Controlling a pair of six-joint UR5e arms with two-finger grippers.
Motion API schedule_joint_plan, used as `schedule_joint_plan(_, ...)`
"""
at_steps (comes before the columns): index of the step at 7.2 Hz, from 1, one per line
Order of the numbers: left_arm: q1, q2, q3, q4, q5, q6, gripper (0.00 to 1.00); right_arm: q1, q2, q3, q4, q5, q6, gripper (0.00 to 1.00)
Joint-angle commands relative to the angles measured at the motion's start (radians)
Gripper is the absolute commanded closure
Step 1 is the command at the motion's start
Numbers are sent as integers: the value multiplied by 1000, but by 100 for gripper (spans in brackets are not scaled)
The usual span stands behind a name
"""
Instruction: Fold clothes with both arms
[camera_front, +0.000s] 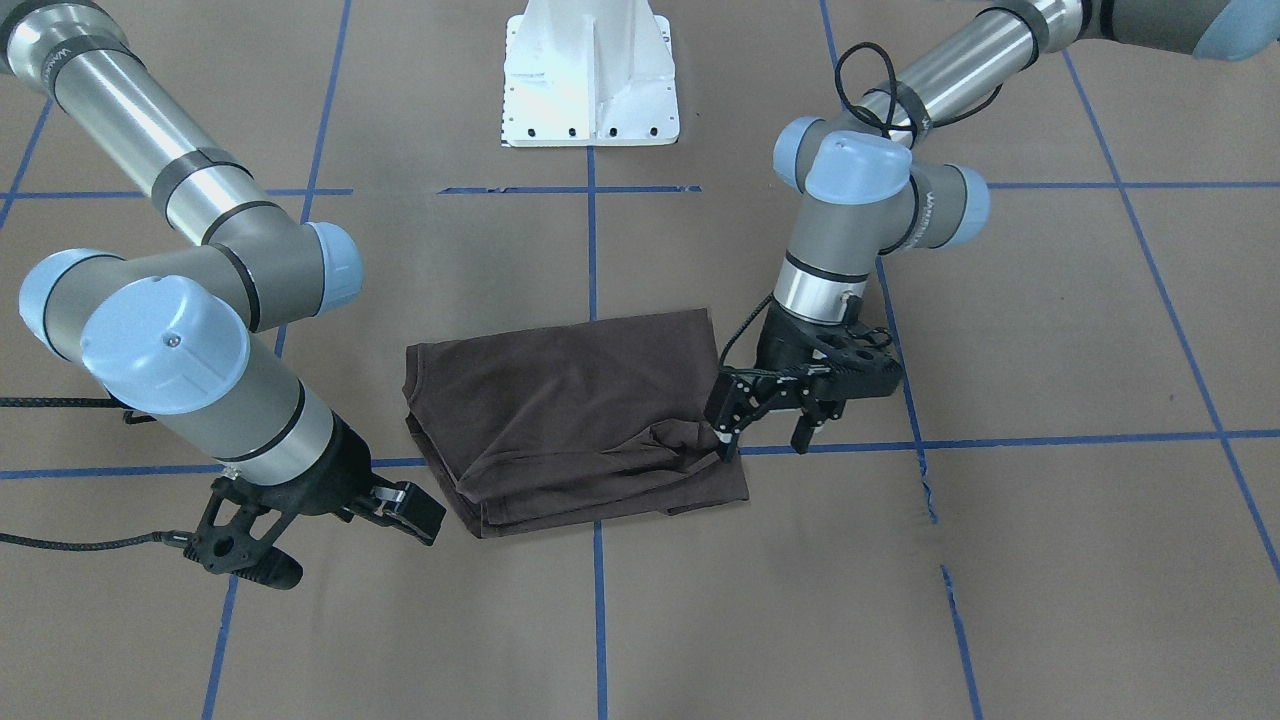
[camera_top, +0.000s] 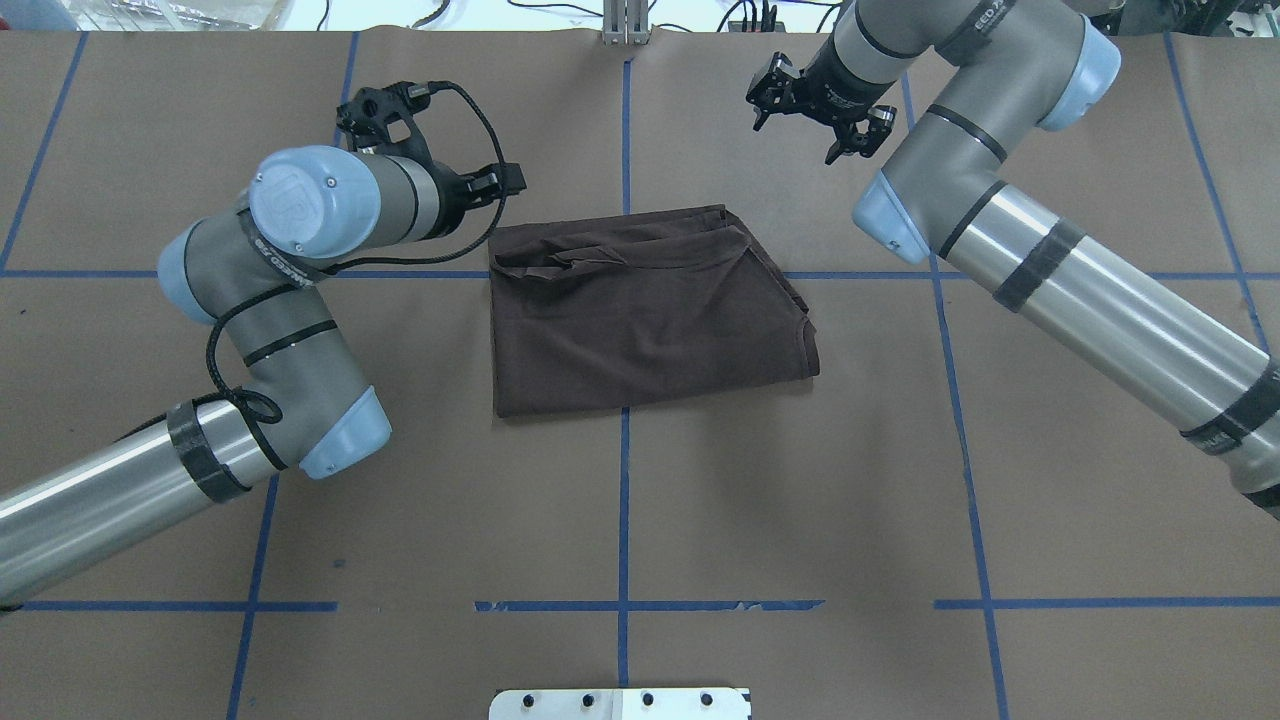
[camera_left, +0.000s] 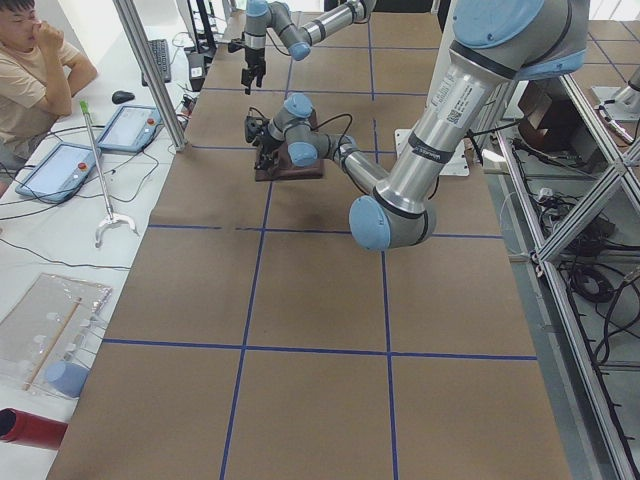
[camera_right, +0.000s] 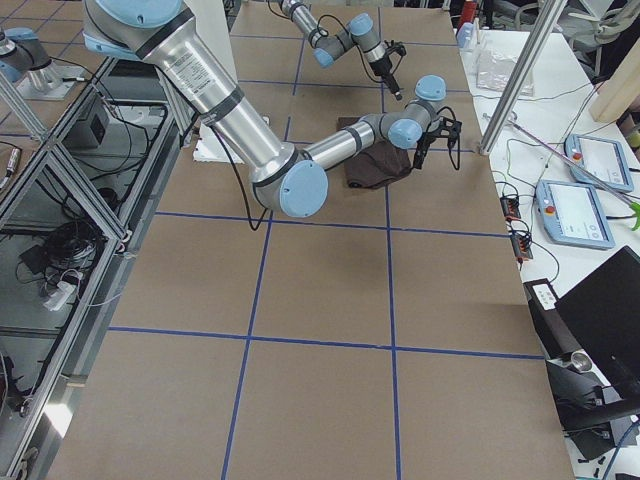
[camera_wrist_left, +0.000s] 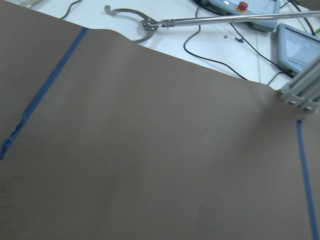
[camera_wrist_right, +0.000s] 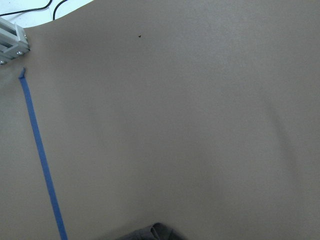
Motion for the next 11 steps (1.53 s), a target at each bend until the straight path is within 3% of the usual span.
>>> schedule_joint_plan(1,79,-22,-3,52,-2,33,100,1,-55,52,3,-5,4,0)
schedule_joint_plan(3,101,-79,-1,178,-15,199,100,-4,-57,55,7,-6,4,0)
schedule_joint_plan(6,120,-149,123,177,-41,212,100,-15,-63,54,11,-8,5,0)
schedule_joint_plan(9,71,-189,172,159,-32,305,100,-18,-64,58,11,-9,14,0)
schedule_joint_plan(11,-35,-331,566,-137,-31,364,100,-36,-75,63,13,-24,28,0)
